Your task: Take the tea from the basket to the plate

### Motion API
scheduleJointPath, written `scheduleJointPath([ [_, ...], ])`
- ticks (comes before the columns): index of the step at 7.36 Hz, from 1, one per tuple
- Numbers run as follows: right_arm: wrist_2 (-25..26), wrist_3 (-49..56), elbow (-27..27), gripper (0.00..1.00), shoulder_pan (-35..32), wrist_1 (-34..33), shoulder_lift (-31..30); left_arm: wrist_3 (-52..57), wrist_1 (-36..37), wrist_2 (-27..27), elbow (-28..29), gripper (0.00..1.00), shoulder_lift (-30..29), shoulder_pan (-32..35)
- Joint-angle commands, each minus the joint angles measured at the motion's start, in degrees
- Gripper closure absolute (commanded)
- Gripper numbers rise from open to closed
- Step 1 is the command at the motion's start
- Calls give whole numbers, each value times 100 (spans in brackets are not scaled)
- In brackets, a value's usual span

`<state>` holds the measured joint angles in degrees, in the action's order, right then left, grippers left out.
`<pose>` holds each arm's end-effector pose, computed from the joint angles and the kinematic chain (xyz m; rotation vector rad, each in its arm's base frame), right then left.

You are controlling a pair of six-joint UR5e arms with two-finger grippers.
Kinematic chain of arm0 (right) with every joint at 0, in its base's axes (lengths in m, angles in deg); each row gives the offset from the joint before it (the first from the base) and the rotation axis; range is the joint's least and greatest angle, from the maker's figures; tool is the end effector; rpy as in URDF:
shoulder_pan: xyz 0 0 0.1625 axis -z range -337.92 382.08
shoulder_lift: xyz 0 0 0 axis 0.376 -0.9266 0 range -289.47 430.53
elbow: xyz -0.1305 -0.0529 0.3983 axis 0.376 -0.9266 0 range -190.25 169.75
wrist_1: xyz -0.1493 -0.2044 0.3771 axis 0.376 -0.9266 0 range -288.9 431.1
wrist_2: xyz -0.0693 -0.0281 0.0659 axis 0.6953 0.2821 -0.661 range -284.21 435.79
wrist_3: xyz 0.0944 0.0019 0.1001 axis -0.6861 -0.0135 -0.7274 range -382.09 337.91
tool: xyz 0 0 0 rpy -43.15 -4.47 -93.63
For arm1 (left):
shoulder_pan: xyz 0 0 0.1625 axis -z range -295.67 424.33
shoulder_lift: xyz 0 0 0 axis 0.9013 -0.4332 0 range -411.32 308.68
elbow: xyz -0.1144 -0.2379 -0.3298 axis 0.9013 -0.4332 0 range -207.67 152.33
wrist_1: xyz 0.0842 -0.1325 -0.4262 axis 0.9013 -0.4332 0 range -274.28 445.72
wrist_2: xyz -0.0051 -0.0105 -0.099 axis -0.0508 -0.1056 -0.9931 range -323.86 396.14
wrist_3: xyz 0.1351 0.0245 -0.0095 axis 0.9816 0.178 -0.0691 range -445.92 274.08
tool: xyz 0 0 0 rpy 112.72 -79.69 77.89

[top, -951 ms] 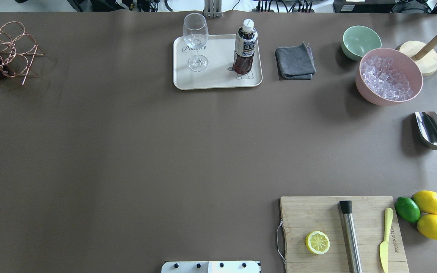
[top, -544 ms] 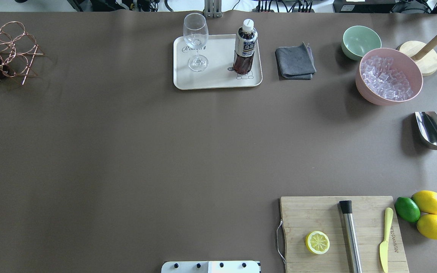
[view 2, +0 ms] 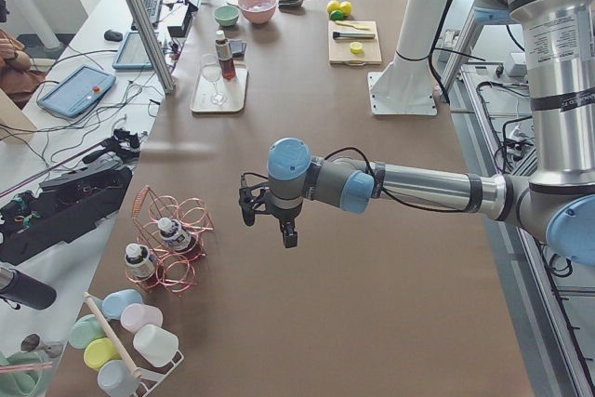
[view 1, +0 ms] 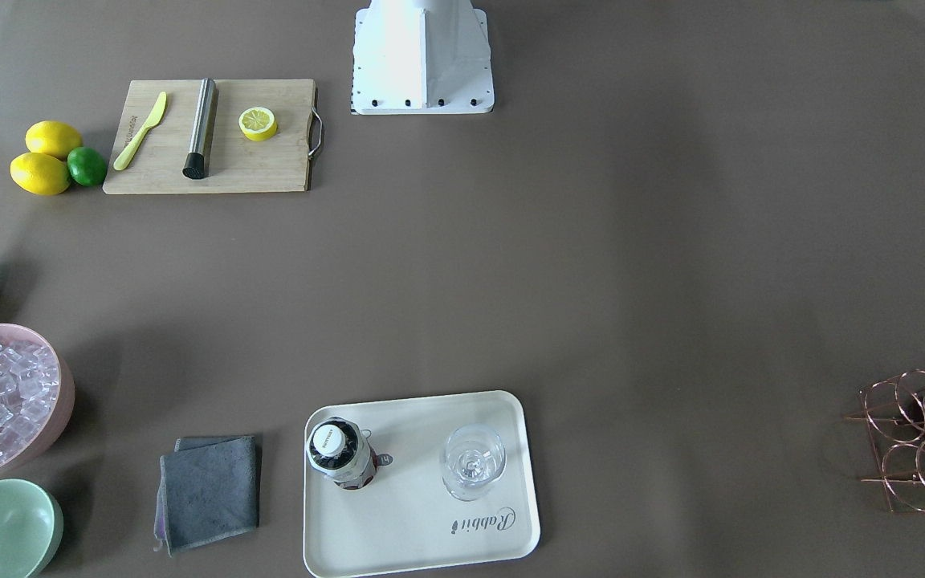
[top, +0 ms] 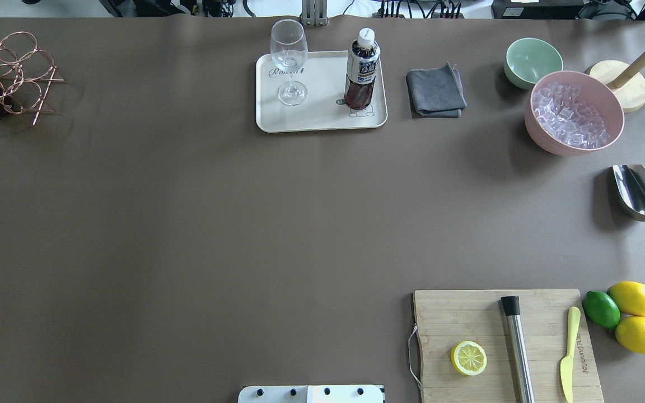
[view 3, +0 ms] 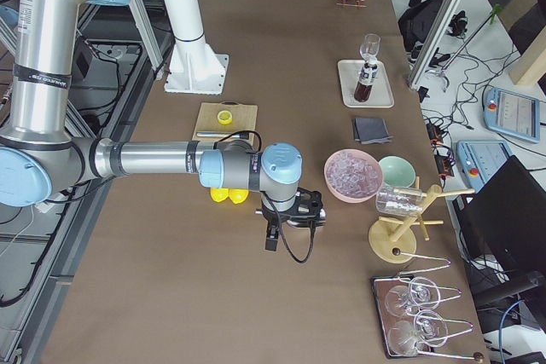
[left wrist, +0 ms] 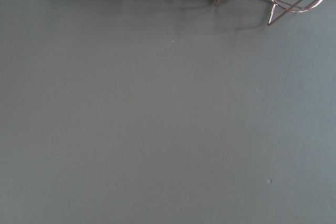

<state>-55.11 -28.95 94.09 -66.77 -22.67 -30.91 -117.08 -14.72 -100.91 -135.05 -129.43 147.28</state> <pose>0.0341 -0.4487 0.6602 -0.0644 -0.7114 0.1008 0.0251 -0.4672 0.5971 -0.0193 0.8591 -0.2806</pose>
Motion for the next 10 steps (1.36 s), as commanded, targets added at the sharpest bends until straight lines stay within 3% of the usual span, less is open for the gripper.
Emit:
scheduleJointPath([
  [1,20,0,0,0,-1,0,1,57,-37,-112,16,3,-21,36],
  [5,12,0,-18,0,-1,8,1,584,-283,-111,568,3,137,107],
  [10,3,0,-27,0,-1,8,1,655,-265,-103,402,2,340,459],
])
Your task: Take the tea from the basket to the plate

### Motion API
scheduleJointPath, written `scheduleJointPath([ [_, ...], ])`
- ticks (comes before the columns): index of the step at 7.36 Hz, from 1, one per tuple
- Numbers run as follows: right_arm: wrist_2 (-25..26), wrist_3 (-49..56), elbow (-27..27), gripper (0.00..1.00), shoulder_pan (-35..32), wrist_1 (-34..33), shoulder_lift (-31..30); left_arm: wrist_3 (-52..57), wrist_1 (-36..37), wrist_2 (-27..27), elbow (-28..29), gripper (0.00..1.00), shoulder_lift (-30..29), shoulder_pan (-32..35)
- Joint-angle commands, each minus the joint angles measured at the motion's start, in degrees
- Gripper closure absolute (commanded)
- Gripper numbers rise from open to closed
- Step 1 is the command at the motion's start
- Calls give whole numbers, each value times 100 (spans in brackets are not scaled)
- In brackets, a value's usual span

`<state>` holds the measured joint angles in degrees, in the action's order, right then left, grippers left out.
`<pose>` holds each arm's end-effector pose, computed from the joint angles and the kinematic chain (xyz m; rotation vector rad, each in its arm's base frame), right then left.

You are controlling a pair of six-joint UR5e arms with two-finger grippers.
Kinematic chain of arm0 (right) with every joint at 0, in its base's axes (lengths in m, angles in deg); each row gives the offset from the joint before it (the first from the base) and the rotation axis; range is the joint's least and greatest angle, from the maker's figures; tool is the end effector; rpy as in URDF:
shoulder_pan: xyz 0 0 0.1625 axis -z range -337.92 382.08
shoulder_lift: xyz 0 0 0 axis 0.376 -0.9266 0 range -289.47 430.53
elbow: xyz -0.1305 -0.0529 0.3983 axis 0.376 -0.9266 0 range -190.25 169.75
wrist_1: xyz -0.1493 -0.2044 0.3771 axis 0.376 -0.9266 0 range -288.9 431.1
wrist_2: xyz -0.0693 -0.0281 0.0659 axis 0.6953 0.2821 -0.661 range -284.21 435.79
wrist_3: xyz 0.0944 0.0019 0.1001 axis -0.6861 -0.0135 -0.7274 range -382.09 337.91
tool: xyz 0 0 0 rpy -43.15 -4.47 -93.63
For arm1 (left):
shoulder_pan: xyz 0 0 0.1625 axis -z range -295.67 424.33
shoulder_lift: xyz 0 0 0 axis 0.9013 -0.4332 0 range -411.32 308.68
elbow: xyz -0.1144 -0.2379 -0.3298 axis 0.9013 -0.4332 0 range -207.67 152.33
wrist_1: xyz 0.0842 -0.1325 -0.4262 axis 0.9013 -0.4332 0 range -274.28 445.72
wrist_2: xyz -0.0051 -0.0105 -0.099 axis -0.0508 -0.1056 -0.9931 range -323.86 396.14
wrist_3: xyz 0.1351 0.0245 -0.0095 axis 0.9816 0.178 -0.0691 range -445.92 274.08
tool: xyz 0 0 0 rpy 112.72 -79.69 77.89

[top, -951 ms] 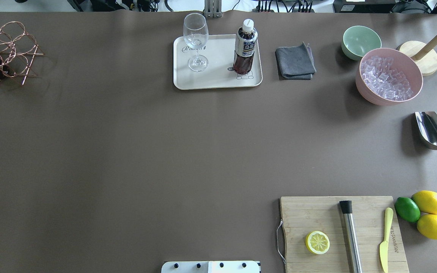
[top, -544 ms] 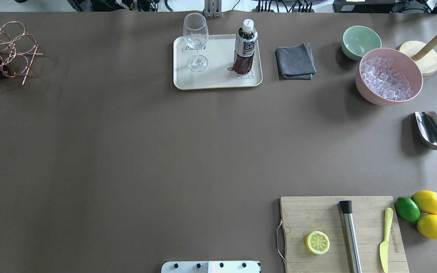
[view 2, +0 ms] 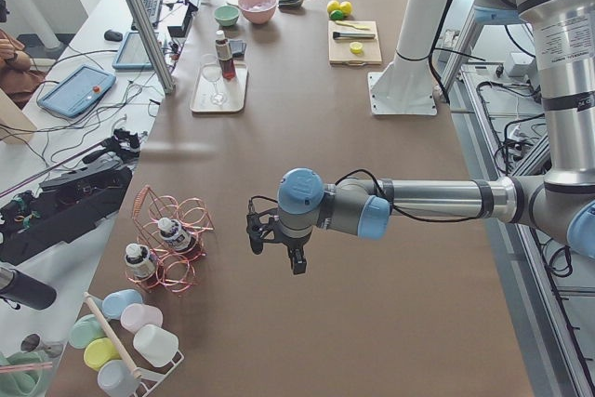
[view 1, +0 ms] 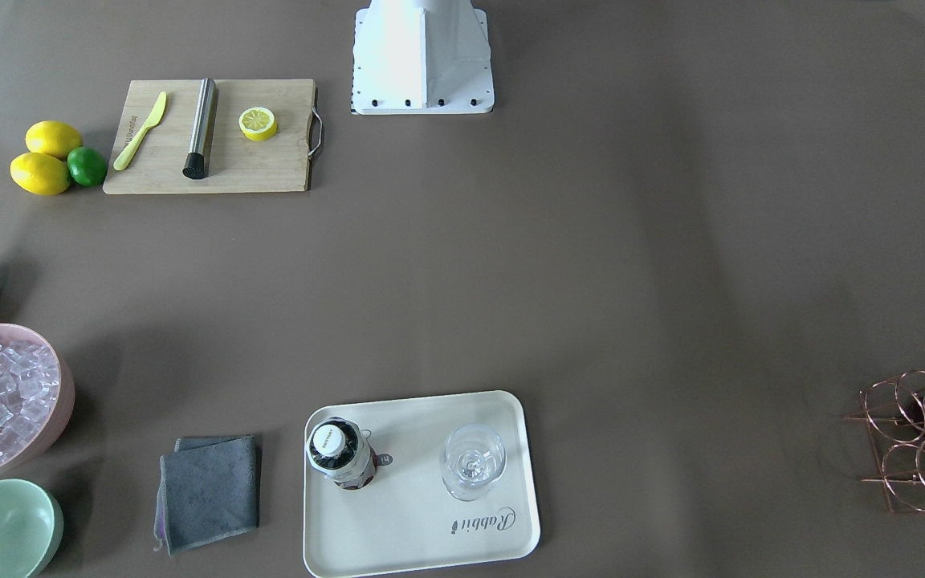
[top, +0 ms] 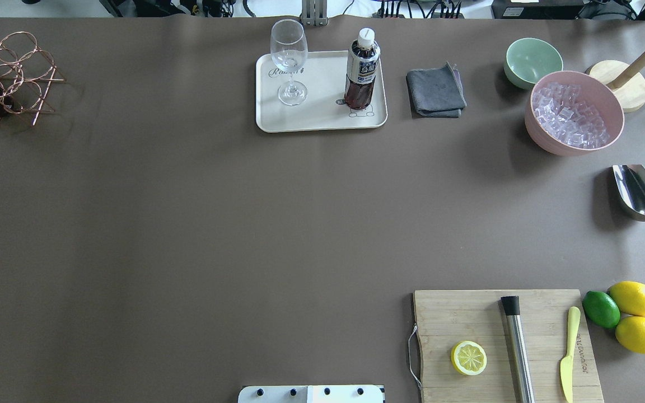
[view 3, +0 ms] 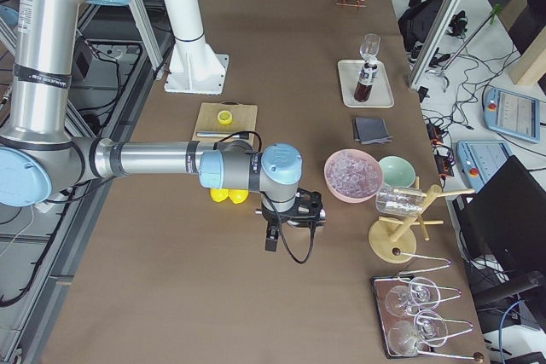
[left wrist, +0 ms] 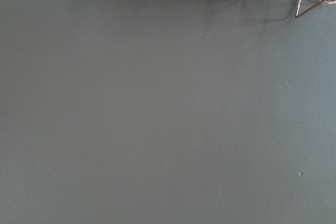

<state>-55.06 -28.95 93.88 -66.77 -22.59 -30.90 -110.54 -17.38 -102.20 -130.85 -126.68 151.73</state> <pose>0.0342 -0.4486 0.6620 -0.0664 -0.7103 0.1015 -0.0102 -0.4442 0.6518 -0.0123 0.8646 -0.2745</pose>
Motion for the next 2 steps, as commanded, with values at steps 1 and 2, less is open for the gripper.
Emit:
scheduleJointPath([
  [1,-2,0,-6,0,0,0,0,-16,18,26,-26,2,65,14],
  [2,-2,0,-6,0,0,0,0,-77,18,26,-53,2,82,14],
])
